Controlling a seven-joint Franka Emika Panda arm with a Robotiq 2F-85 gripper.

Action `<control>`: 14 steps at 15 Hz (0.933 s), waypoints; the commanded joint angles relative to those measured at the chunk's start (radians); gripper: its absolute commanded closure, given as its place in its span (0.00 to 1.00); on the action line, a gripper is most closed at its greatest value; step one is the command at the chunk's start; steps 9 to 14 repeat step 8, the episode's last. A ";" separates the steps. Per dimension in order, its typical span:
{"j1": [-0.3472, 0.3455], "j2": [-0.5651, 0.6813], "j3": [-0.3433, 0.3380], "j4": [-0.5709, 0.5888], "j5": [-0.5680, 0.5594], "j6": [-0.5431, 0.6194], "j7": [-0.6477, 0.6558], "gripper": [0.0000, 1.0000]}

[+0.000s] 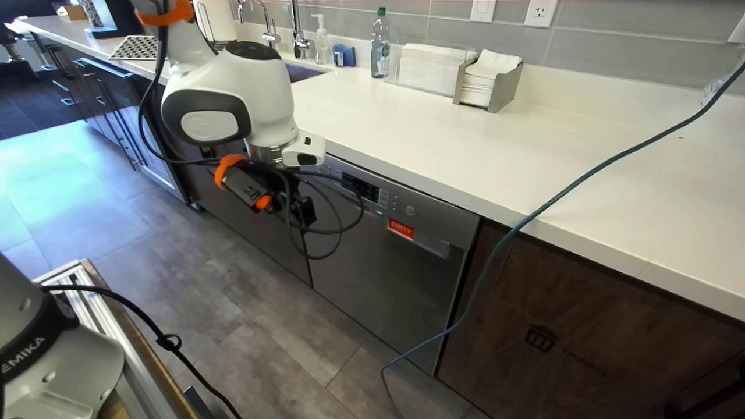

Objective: Press a button on the dishwasher

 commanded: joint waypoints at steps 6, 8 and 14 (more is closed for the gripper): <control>0.053 -0.023 -0.064 0.000 -0.073 0.000 0.048 0.00; 0.054 -0.025 -0.064 0.000 -0.074 0.000 0.048 0.00; 0.054 -0.025 -0.064 0.000 -0.074 0.000 0.048 0.00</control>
